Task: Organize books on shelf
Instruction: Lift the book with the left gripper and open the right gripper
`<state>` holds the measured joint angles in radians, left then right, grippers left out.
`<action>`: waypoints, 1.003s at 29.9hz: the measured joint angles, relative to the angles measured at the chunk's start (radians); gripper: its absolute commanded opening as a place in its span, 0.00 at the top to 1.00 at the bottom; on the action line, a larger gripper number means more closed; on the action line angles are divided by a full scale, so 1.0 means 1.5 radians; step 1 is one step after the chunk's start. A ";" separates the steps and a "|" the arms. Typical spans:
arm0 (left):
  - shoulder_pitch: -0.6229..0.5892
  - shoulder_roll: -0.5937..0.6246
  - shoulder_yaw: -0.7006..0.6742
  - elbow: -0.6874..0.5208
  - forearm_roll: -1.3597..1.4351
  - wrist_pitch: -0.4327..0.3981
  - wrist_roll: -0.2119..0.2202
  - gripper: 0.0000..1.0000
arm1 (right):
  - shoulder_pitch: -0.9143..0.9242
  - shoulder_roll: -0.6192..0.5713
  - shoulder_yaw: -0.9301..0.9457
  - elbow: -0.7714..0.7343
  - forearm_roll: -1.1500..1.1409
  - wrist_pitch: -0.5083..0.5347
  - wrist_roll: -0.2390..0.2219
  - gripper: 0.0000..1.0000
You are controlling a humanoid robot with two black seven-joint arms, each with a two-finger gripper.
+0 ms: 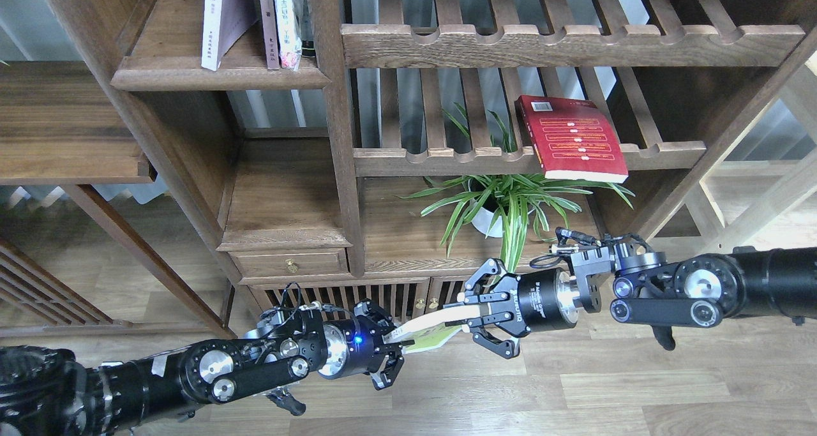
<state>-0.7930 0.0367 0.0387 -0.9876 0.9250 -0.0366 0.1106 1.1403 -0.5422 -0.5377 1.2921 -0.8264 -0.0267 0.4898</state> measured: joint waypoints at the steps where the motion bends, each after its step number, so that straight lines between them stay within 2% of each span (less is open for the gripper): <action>1: 0.000 0.000 0.000 -0.001 -0.002 -0.001 0.000 1.00 | -0.004 -0.003 0.000 -0.007 0.009 0.000 0.000 0.00; 12: 0.002 0.012 -0.015 -0.028 -0.040 -0.003 -0.001 1.00 | -0.063 -0.074 0.021 -0.112 0.024 0.047 -0.001 0.00; 19: -0.005 0.049 -0.053 -0.063 -0.071 -0.017 0.014 1.00 | -0.096 -0.181 0.063 -0.165 0.024 0.102 -0.001 0.00; 25: -0.005 0.113 -0.139 -0.125 -0.079 -0.062 0.033 1.00 | -0.162 -0.289 0.110 -0.200 0.024 0.124 -0.001 0.00; 30: -0.005 0.192 -0.191 -0.198 -0.094 -0.106 0.050 1.00 | -0.223 -0.333 0.128 -0.246 0.030 0.124 -0.001 0.00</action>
<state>-0.8006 0.3242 -0.2481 -1.2842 0.7843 -0.1959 0.1860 0.8057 -1.0420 -0.3454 0.9237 -0.7812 0.1593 0.4886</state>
